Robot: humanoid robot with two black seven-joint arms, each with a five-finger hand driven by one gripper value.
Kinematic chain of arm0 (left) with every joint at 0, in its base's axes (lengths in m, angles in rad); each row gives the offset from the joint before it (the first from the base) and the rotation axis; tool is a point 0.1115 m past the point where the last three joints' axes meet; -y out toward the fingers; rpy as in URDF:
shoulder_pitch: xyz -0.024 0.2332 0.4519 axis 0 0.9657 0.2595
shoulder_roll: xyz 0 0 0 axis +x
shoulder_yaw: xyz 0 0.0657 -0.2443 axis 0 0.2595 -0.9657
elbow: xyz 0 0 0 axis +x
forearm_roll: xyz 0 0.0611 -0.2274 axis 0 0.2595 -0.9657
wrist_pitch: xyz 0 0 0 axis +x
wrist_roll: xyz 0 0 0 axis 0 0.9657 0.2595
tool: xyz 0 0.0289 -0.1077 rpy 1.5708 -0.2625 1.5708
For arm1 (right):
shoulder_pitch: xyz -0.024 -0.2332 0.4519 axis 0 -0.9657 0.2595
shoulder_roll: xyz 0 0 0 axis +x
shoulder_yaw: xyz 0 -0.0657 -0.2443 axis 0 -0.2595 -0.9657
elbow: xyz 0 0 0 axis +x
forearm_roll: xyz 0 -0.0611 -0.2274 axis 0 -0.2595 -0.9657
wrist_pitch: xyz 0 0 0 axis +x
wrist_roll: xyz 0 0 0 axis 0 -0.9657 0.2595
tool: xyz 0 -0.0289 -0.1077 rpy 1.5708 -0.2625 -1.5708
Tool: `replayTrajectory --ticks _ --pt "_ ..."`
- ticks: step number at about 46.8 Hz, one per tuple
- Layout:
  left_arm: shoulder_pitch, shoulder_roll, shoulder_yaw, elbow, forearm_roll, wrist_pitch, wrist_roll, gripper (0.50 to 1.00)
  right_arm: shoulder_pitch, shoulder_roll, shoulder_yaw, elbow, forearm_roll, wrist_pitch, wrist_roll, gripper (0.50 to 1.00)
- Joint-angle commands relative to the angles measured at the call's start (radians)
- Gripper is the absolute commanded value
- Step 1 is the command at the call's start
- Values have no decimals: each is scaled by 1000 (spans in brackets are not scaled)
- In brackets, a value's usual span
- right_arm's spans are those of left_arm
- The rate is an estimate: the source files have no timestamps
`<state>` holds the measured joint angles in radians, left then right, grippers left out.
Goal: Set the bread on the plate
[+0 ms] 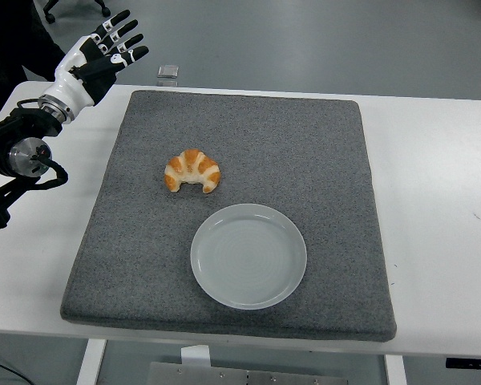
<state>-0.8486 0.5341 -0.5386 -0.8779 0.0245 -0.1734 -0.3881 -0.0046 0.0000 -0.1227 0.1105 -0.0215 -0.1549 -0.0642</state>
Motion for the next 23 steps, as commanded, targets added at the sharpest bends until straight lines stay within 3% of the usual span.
replayTrajectory --ticks 1,23 --pt "0 0 0 0 0 0 0 986 0 0 0 0 0 -2 0 938" --pt "2 0 0 0 0 0 0 986 0 0 0 0 0 0 0 938"
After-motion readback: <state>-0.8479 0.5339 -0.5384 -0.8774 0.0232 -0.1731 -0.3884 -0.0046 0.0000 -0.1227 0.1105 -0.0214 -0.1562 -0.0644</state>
